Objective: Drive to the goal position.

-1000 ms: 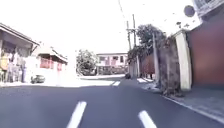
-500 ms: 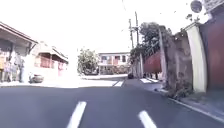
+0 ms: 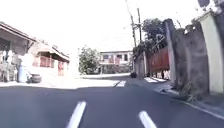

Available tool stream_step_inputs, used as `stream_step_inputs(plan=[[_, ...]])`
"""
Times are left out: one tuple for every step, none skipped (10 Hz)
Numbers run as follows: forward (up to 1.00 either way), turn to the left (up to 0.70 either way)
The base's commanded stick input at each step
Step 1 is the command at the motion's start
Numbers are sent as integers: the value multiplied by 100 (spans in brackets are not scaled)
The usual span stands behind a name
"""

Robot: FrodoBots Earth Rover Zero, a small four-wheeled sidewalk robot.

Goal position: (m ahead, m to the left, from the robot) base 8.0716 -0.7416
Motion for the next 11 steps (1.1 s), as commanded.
stream_step_inputs(plan=[[85, -34], [85, -34], [85, -34], [85, -34], [85, -14], [85, 0], [85, 0], [85, 0], [85, 0], [85, 0], [85, 0]])
